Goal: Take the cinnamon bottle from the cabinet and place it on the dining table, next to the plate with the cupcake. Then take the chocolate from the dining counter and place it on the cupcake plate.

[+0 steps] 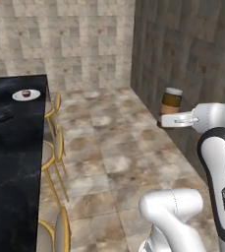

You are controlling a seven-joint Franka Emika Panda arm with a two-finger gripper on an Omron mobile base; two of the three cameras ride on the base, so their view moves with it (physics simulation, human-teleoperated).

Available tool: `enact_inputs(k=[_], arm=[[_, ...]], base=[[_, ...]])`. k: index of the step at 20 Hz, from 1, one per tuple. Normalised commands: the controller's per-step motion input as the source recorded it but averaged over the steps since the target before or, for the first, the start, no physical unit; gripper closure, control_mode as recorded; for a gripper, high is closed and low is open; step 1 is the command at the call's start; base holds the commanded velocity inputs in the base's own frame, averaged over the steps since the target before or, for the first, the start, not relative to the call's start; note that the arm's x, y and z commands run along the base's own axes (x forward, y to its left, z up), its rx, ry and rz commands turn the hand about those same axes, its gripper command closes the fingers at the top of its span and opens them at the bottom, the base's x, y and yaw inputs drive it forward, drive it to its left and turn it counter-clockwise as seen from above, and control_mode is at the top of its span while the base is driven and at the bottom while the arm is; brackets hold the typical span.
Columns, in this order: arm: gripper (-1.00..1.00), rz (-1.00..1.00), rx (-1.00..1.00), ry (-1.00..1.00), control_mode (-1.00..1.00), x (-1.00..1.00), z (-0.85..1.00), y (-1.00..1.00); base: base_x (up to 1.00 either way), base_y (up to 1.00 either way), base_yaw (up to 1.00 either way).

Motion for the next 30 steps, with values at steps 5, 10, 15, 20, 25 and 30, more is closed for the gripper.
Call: enact_inputs(k=[5,10,15,20,25,30], arm=[[1.0,0.0,0.0,0.0,1.0,0.0,0.0,0.0],[1.0,0.0,0.0,0.0,1.0,0.0,0.0,0.0],[1.0,0.0,0.0,0.0,1.0,0.0,0.0,0.0],[1.0,0.0,0.0,0.0,1.0,0.0,0.0,0.0],[1.0,0.0,0.0,0.0,1.0,0.0,0.0,0.0],[1.0,0.0,0.0,0.0,1.0,0.0,0.0,0.0]], base=[[0.8,-0.31,0.17],[0.8,-0.31,0.18],[0.8,-0.31,0.18],[0.79,-0.3,0.19],[0.79,-0.3,0.2],[0.78,-0.28,0.22]])
